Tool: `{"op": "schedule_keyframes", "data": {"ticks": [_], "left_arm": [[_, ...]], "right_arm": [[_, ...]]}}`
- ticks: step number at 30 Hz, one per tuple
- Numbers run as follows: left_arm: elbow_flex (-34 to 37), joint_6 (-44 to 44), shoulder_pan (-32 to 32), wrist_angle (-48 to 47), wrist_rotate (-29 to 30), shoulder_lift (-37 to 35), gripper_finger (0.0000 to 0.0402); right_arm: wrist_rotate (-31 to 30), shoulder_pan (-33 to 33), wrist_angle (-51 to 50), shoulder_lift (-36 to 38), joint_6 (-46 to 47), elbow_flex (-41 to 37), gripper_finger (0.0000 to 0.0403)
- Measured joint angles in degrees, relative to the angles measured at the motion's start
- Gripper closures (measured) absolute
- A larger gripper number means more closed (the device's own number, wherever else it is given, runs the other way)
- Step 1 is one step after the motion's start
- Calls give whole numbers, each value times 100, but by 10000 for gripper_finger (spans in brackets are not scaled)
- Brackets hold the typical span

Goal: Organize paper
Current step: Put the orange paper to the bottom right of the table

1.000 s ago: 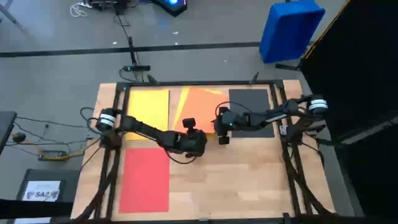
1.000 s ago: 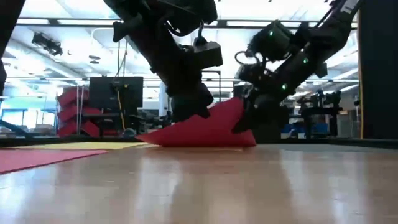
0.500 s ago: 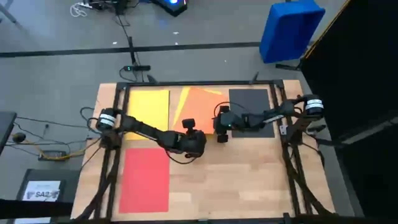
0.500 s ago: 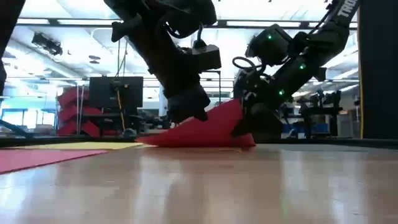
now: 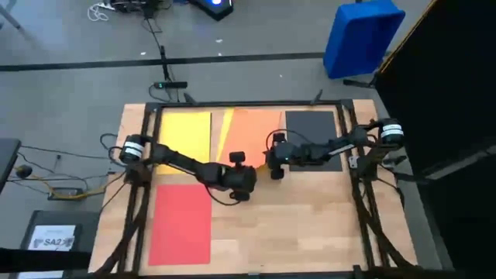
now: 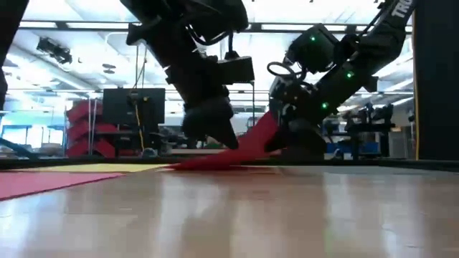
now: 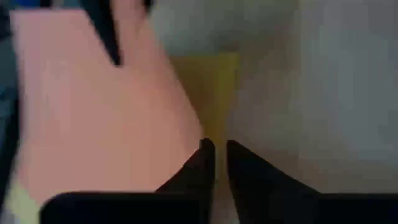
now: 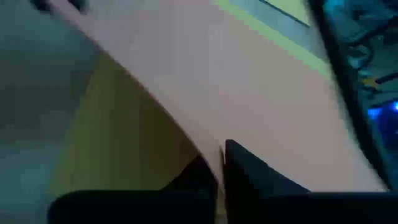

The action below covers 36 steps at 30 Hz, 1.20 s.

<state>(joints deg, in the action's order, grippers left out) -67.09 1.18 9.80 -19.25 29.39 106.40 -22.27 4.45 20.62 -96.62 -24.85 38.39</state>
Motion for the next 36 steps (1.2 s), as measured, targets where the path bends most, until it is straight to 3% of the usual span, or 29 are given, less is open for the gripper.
{"op": "schedule_keyframes", "data": {"ticks": [6, 11, 19, 26, 36], "left_arm": [[0, 375, 7, -640, 1, -261, 275], [2, 339, -75, -712, 117, -397, 246], [2, 146, -232, -638, 54, -869, 243], [2, -378, -348, 138, -1111, -818, 243], [3, -721, -459, 459, -681, -698, 243]], "right_arm": [[-399, -108, 47, 2, -478, 0, 403], [-549, -261, 51, 2, -881, 0, 403], [-1128, -481, 11, 2, -1512, 0, 403], [-1749, -630, 61, 2, -1964, -2, 403], [-1756, -673, 80, 2, -2027, -2, 403]]}}
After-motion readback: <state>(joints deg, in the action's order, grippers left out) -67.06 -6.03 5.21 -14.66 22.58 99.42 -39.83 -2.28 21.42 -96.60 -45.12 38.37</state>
